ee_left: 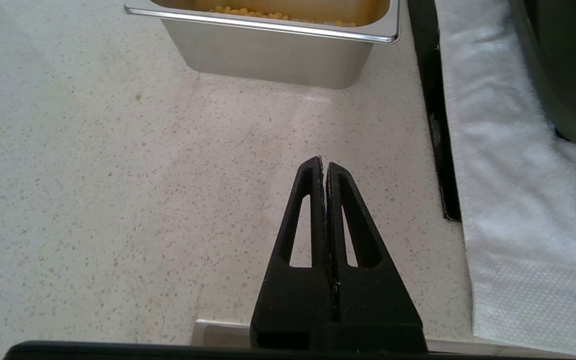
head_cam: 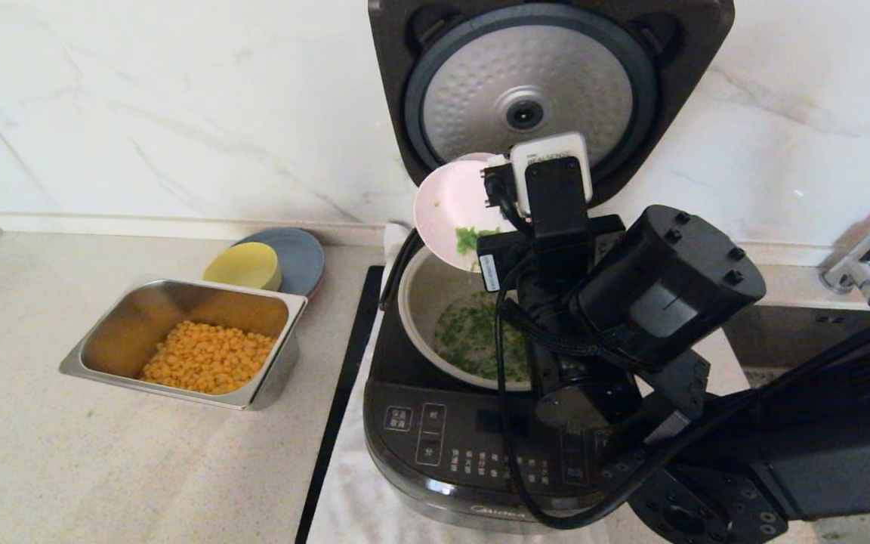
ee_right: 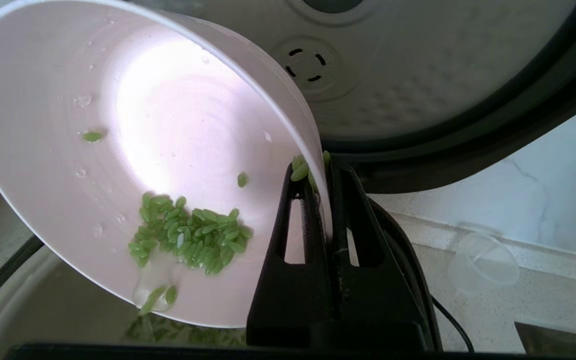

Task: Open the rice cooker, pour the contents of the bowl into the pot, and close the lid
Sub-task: Pour the water from the bowl into the rice cooker

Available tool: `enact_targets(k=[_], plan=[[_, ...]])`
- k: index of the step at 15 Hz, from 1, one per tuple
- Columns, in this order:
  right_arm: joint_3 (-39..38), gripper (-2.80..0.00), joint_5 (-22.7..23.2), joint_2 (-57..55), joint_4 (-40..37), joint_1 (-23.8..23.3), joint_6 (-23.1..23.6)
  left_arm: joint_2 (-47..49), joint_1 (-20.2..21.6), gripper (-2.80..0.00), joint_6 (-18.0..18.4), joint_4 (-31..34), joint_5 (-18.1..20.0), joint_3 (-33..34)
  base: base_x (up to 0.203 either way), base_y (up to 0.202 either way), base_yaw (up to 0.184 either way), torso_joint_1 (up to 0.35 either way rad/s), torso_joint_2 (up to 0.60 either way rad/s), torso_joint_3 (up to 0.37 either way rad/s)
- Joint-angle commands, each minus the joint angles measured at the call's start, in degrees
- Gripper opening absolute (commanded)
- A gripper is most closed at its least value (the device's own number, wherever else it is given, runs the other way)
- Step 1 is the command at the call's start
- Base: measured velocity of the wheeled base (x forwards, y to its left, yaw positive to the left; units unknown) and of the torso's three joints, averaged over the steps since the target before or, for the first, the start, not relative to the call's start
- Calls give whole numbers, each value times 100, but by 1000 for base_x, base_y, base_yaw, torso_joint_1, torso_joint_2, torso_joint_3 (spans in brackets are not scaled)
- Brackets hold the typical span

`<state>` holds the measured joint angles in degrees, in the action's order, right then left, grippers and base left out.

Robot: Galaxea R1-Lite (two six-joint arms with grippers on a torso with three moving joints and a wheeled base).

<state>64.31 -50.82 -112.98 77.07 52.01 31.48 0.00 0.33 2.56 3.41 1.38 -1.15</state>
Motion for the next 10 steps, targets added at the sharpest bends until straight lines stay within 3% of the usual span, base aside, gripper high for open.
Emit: enact_targets(k=[1, 4, 6, 8, 10], plan=[[-14, -280, -55, 27, 12, 28, 41, 9, 2, -280, -9, 1, 2, 0, 0, 0, 0, 0, 0, 0], [-7, -280, -197, 285, -823, 37, -63, 0, 2, -280, -1, 1, 2, 0, 0, 0, 0, 0, 0, 0], [40, -280, -224, 490, -1693, 25, -391, 3, 2, -280, -1, 1, 2, 0, 0, 0, 0, 0, 0, 0], [232, -280, -209, 749, -3035, -18, -1064, 9, 2, -280, -1, 1, 2, 0, 0, 0, 0, 0, 0, 0], [720, -280, -51, 988, -4698, -162, -2032, 8, 2, -280, -1, 1, 2, 0, 0, 0, 0, 0, 0, 0]])
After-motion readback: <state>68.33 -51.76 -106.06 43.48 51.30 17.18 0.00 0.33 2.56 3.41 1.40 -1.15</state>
